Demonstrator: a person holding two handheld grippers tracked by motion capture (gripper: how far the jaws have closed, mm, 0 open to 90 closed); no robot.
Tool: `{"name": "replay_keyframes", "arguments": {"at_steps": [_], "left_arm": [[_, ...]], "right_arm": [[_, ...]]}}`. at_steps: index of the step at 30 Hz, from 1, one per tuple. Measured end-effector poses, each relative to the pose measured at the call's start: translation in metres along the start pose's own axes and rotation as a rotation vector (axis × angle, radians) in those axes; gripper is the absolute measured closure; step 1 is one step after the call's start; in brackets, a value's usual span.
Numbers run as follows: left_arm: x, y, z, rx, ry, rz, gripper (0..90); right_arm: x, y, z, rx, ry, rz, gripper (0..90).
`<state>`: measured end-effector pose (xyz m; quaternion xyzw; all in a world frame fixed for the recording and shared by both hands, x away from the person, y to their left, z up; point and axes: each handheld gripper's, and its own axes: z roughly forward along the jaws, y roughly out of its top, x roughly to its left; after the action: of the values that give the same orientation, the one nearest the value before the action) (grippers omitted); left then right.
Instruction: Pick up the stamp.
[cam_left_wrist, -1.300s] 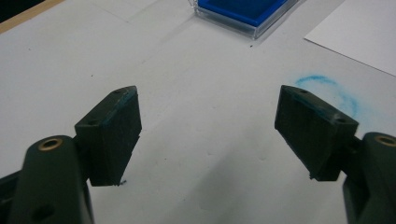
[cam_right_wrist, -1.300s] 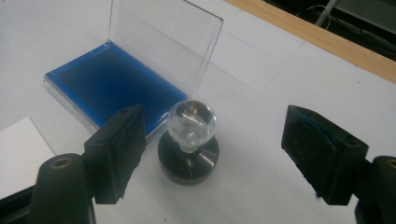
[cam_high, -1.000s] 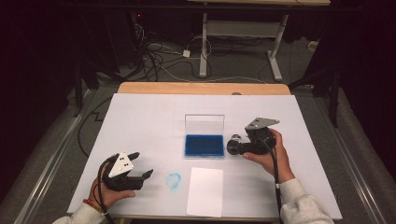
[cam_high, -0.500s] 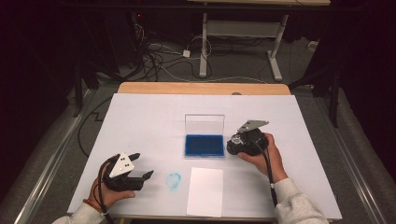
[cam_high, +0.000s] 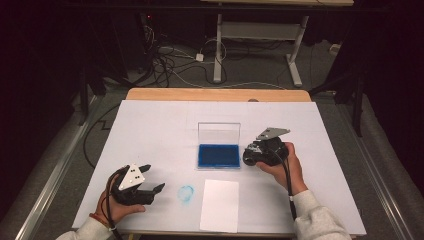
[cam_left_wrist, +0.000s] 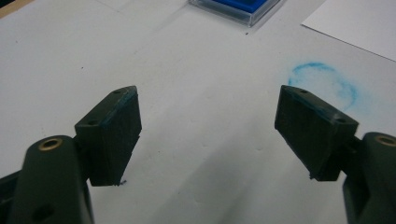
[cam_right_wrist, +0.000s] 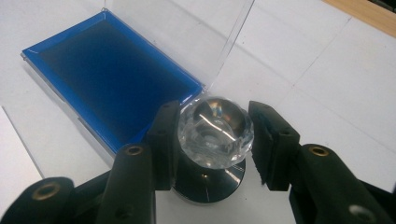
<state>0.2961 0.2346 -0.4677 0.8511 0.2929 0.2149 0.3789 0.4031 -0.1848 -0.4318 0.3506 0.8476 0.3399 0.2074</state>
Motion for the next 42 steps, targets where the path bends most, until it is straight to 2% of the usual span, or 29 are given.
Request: {"name": "replay_keyframes", "arguments": {"at_steps": [6,12,18,27,34,36,39,42], "left_arm": [[0.000,0.000,0.000,-0.001,-0.001,0.001,22.3],[0.001,-0.001,0.000,-0.005,0.000,0.003,22.4],[0.003,-0.002,0.001,-0.001,0.000,-0.005,22.4],[0.003,-0.005,0.001,0.006,-0.011,0.002,22.0],[0.003,-0.007,-0.001,0.004,-0.004,-0.007,22.0],[0.002,-0.007,-0.002,0.003,-0.002,-0.007,22.0],[0.002,-0.007,-0.004,-0.001,0.000,-0.020,22.0],[0.002,-0.007,-0.005,-0.008,0.008,-0.022,22.0]], "right_arm": [[0.002,0.002,0.000,-0.001,-0.012,-0.014,56.8],[0.004,0.007,-0.017,-0.077,-0.007,-0.014,56.8],[0.006,0.011,-0.031,-0.131,-0.015,-0.020,56.8],[0.013,0.017,-0.045,-0.190,0.014,-0.042,56.8],[0.018,0.021,-0.049,-0.210,0.026,-0.045,56.8],[0.022,0.022,-0.051,-0.219,0.047,-0.056,56.8],[0.028,0.024,-0.051,-0.231,0.055,-0.078,56.8],[0.034,0.027,-0.052,-0.247,0.057,-0.078,56.8]]}}
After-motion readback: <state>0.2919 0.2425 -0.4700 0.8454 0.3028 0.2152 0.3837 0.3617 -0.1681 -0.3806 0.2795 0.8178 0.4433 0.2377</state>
